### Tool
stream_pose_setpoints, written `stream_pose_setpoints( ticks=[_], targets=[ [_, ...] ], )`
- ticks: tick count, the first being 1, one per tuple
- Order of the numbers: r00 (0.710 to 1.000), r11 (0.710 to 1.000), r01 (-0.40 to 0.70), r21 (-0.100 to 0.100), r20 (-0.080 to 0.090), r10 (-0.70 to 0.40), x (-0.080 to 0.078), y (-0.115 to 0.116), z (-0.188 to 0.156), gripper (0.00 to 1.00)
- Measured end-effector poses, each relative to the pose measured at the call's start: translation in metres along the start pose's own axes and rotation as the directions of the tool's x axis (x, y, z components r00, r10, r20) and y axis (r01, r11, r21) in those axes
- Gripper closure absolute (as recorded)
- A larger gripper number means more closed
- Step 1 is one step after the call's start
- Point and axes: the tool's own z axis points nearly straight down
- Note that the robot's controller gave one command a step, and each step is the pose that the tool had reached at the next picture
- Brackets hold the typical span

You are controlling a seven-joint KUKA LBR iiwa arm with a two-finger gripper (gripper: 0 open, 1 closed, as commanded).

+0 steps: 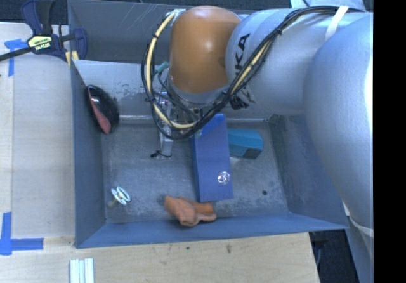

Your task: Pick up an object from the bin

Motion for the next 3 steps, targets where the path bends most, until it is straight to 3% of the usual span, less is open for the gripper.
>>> stream_pose_setpoints(
  ticks=[1, 2, 3],
  targets=[
    [1.0, 1.0, -0.003, -0.002, 0.008, 0.003, -0.002, -0.001, -0.005, 0.0],
    [1.0, 1.0, 0.007, -0.002, 0.009, -0.007, 0.007, -0.032, 0.012, 0.0],
    [0.999, 0.999, -0.045, -0.001, 0.009, 0.045, -0.013, -0.044, 0.02, 0.0]
  ],
)
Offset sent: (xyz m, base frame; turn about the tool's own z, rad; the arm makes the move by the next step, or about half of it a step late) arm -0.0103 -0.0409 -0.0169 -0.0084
